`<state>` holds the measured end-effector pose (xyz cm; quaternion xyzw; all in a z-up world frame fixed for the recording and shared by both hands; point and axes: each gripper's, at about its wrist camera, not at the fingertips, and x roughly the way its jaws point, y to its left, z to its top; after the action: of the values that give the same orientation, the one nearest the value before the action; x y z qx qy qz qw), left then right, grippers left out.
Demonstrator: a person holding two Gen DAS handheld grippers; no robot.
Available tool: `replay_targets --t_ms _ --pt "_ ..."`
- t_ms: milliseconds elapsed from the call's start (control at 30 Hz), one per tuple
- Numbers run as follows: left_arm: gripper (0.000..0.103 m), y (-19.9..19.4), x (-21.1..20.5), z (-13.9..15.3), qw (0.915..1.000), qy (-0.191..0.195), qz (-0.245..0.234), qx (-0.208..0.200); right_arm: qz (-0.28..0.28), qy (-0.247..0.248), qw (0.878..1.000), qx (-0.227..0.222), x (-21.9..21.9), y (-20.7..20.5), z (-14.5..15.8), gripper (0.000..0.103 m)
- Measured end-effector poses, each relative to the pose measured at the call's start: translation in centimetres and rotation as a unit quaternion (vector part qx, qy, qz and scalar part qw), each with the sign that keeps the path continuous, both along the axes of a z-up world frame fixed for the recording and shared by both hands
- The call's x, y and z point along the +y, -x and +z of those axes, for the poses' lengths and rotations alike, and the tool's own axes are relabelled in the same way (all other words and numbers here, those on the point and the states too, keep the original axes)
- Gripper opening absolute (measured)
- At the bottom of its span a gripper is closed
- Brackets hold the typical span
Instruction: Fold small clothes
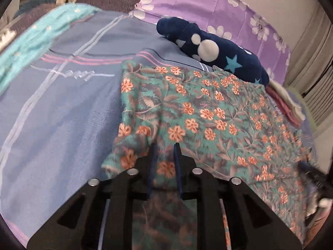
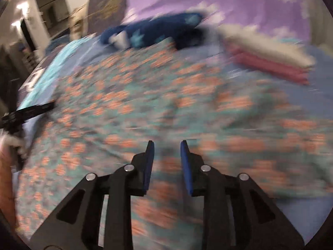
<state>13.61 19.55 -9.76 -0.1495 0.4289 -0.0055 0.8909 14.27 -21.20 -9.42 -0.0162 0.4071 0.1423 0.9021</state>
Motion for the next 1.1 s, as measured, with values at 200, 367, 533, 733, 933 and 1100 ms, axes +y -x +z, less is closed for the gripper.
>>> replay_targets --t_ms 200,367,533,733,933,1100 --pt "0.041 0.3 -6.6 3.5 0.9958 -0.001 -0.081 -0.042 -0.124 0.119 0.983 -0.068 -8.9 2.7 2.5 0.049" --pt "0.047 -0.2 -14.2 2.6 0.9836 -0.043 -0.172 -0.034 -0.156 0.149 0.976 -0.041 -14.9 3.4 1.1 0.053" --pt "0.051 -0.4 -17.3 -0.5 0.9763 -0.108 -0.188 -0.006 -0.178 -0.026 0.982 -0.062 -20.7 5.9 2.8 0.061" --pt "0.051 -0.1 -17.4 -0.5 0.9761 -0.113 -0.186 -0.010 -0.236 -0.123 0.964 -0.018 -25.4 5.1 0.5 0.054" --pt "0.052 -0.4 -17.3 -0.3 0.9764 -0.110 -0.185 -0.010 -0.218 -0.073 0.971 -0.063 -22.5 4.6 1.7 0.005" --pt "0.052 -0.2 -17.1 -0.3 0.9770 -0.104 -0.185 -0.010 -0.196 -0.131 0.965 -0.118 -20.1 5.1 5.0 0.004"
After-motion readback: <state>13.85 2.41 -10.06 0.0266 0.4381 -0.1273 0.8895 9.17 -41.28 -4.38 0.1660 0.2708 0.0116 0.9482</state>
